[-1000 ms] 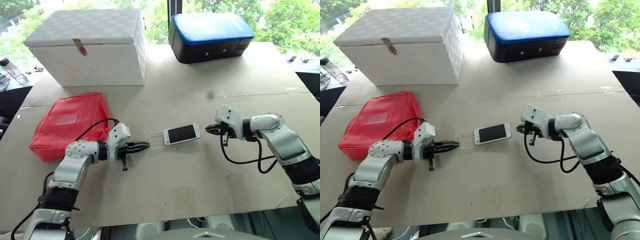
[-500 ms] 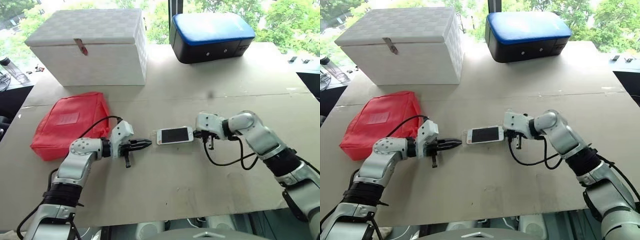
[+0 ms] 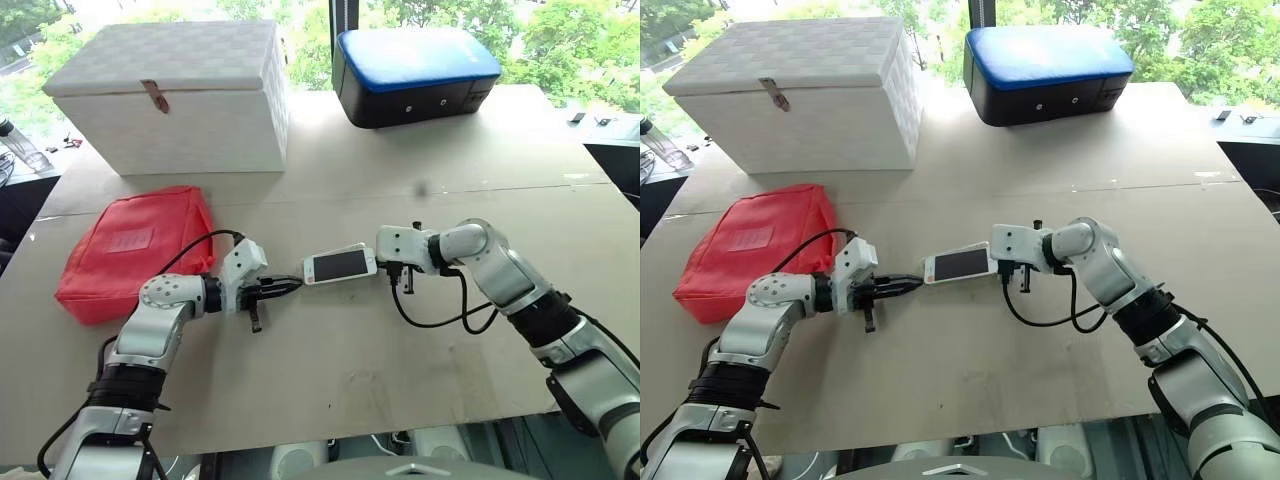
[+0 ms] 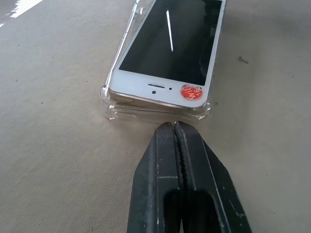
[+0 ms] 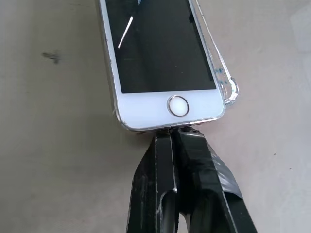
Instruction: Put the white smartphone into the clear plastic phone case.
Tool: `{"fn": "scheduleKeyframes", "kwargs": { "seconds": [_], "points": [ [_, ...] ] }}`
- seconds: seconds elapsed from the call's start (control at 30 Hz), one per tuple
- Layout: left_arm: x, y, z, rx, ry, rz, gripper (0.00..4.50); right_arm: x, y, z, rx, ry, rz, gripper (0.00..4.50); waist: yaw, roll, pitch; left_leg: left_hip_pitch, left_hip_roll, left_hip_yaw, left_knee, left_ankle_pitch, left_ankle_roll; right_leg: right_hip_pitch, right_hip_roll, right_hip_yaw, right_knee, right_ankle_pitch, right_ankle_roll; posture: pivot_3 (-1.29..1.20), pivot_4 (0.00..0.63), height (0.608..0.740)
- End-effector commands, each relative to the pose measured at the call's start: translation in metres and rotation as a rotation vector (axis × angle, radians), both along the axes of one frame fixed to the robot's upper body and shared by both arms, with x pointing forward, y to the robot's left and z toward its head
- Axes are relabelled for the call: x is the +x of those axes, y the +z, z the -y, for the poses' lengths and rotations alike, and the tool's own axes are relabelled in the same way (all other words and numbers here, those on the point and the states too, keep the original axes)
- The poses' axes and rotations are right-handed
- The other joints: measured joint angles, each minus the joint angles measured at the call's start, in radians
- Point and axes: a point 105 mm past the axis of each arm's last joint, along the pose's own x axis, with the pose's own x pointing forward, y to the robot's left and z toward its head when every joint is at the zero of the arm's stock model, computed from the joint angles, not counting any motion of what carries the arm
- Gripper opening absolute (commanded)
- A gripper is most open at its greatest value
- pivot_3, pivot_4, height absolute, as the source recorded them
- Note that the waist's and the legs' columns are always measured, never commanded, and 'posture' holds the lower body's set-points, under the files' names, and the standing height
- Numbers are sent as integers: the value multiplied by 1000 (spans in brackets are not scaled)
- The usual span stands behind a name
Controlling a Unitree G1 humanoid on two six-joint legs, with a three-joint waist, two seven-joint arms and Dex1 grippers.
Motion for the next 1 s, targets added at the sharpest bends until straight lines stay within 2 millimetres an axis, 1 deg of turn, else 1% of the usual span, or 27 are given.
{"fn": "scheduleKeyframes", "kwargs": {
  "seconds": [0.03, 0.13, 0.2, 0.27, 0.4, 0.5, 0.63, 0.8, 1.0],
  "points": [
    [0, 3, 5, -4, -27, 23, 35, 7, 19, 16, 6, -40, 16, 0, 4, 0, 0, -1, -1, 0, 0, 0, 0, 0, 0, 0, 0, 0, 0, 0, 150, 740],
    [0, 2, 4, -5, -26, 22, 35, 1, 24, 32, 14, -57, -56, 0, 9, 0, 0, -2, -3, 0, 0, 0, 1, 0, -1, 0, -1, 0, 0, 0, 150, 740],
    [0, 0, 3, -6, -22, 22, 35, -10, 27, 35, 41, -22, -150, 0, 5, 1, 1, -2, -3, 1, 0, -1, 2, 0, -1, 0, -2, 0, 0, 0, 150, 740],
    [0, 0, 2, -7, -20, 22, 35, -20, 26, 34, 54, 16, -224, 0, 3, 1, 1, -2, -2, 1, 0, -1, 2, 0, 0, 0, -2, 0, 0, 0, 150, 740],
    [0, 0, 2, -8, -19, 24, 35, -30, 21, 23, 62, 70, -281, 0, 3, 1, 1, -1, -2, 0, -1, -1, 2, 0, 0, -1, -2, 0, 0, 0, 150, 740],
    [-1, -1, 1, -8, -16, 25, 35, -27, 18, 13, 73, 82, -283, 0, 2, 1, 0, -1, -2, 0, 0, -1, 2, 0, 0, 0, -2, 0, 0, 0, 150, 740],
    [-2, -1, 0, -7, -14, 26, 35, -21, 19, 6, 83, 83, -264, 0, 2, 1, 0, -1, -2, 0, 0, -1, 2, 0, 0, 0, -2, 0, 0, 0, 150, 740],
    [-4, -2, 0, -8, -11, 26, 35, -8, 20, 3, 90, 55, -221, 0, 1, 1, 0, -1, -2, 0, 0, -1, 2, 0, 0, 0, -1, 0, 0, 0, 150, 740],
    [-5, -4, 0, -12, -7, 23, 35, -5, 22, 1, 105, 57, -212, 0, 0, 1, 0, -1, -2, 1, 0, -1, 2, 0, 0, 0, -1, 0, 0, 0, 150, 740]
  ]
}}
